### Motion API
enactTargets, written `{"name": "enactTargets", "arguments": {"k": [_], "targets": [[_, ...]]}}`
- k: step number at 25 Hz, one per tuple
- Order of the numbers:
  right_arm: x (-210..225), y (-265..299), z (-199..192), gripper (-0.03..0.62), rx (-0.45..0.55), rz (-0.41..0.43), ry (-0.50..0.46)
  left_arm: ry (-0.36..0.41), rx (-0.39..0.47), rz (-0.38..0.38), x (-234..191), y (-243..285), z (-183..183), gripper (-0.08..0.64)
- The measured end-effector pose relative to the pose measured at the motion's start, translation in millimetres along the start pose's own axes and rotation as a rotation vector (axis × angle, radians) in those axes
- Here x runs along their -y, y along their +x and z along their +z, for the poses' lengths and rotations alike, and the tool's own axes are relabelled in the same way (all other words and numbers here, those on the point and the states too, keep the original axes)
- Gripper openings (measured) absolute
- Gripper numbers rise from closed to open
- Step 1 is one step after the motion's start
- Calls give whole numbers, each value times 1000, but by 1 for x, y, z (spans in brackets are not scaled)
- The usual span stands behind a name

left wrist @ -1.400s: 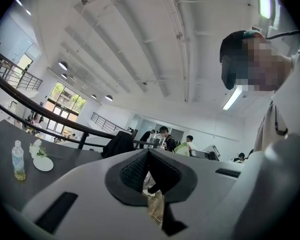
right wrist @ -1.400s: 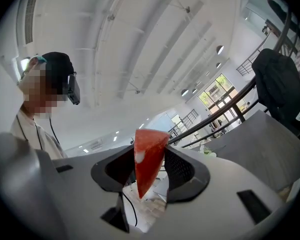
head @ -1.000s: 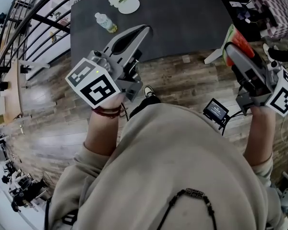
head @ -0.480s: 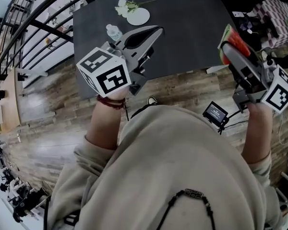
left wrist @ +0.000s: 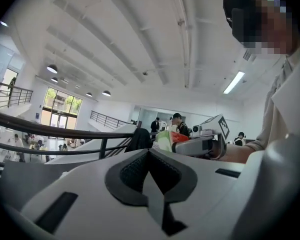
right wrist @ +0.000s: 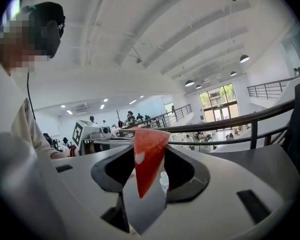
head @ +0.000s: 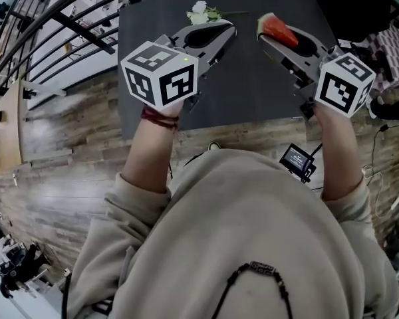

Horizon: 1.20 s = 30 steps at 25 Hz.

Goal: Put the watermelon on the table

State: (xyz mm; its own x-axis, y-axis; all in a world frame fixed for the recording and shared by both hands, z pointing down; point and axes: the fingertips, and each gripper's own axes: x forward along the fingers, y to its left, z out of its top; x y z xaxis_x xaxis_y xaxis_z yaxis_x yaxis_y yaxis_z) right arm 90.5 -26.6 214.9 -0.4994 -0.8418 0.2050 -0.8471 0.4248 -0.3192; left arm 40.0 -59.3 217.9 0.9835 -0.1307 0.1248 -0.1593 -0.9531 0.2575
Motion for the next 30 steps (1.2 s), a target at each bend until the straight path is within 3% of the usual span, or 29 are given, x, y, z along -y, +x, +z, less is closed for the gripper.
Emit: {"name": "enactTargets", "arguments": {"k": [8,19,25,30], "targets": [[-19,71,-16,195,-77,27,-16,-15,29,51,-43,-41,-3,6],[-20,80,-9,195,-101,41,-6,-48,52,83,-62,-52,-10,6],[-10,85,-14,195,-90,71,8,-18,41,85,-61,-51,-16,6],[9,102,-4,195,-102,116,3,-16,44,105,-81,-35,-2,6]]}}
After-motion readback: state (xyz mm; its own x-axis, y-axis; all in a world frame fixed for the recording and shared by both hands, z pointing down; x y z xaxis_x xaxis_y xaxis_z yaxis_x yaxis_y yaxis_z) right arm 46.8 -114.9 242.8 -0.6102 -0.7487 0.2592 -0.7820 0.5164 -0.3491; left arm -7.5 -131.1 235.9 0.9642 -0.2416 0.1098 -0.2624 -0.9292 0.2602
